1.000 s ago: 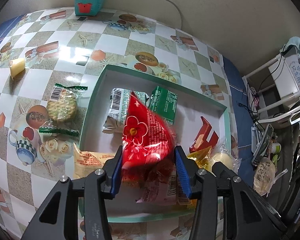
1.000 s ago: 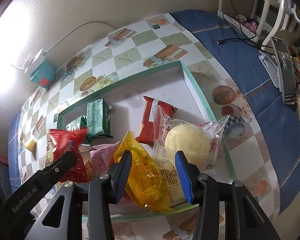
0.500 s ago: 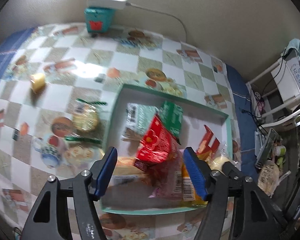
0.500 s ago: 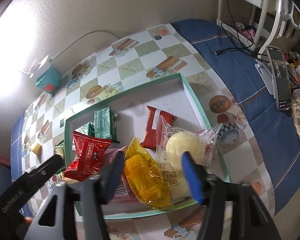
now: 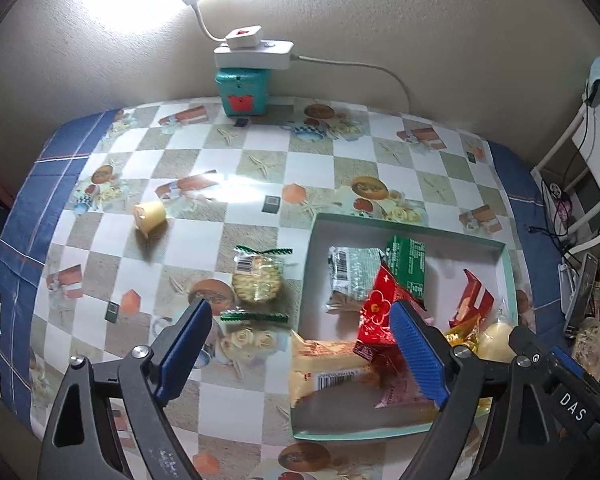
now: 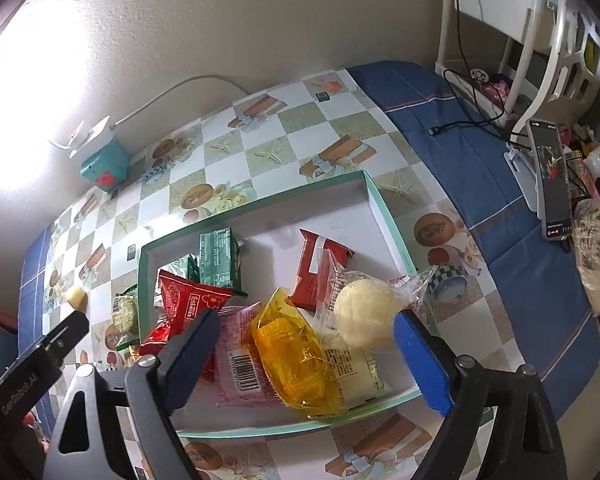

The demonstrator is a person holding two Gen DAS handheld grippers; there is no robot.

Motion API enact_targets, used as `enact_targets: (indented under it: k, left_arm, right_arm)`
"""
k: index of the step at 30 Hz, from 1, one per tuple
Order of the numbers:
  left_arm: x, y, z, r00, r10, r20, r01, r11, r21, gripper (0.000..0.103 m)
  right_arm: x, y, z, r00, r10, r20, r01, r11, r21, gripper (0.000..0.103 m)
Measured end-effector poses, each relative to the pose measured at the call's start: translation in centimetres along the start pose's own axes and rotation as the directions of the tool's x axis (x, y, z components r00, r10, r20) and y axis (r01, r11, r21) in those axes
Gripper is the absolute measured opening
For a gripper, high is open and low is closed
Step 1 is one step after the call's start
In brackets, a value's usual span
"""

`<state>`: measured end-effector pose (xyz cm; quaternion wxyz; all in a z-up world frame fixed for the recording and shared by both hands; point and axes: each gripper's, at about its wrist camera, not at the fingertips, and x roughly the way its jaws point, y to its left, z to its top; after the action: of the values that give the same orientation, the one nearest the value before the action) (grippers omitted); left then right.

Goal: Organize snacks
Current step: 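Withdraw both open tools from the tray toward the remaining snacks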

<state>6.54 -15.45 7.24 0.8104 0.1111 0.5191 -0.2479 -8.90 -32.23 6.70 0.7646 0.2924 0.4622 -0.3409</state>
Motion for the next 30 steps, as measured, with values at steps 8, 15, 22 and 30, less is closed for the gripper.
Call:
enact_targets:
  k: [8,15,22,30]
  left_arm:
    - [-0.5,0.7,0.2,0.999,0.022,0.03,-0.022,1.0,-0.012,0.093]
    - [-0.8,3.1,0.4,0.999,0.031,0.037,-0.029,0.998,-0.055,0.094]
    - [-1.0,7.6,0.6,0.998,0.047,0.03,-0.043,0.99,-0.132,0.095]
    - [-1.8,16.0,0.2,0.99,0.14,0.02,-0.13,0.954,-0.27,0.095]
  right_arm:
    - [-0.1,0.7,-0.1,1.0,0.004,0.008,-0.003,1.0,-0.005,0.103]
    - [0.2,2.9,-0.6,1.0,0.012,0.0,-0.012,0.999,-0.032,0.103]
    - [0.7,6.7,-1.6,0.999,0.03,-0.013,-0.031,0.996,-0.09,0.103]
    - [1.6,11.9,-3.4,0.999,0.04,-0.03,-0.044,0.984,-0.174,0.103]
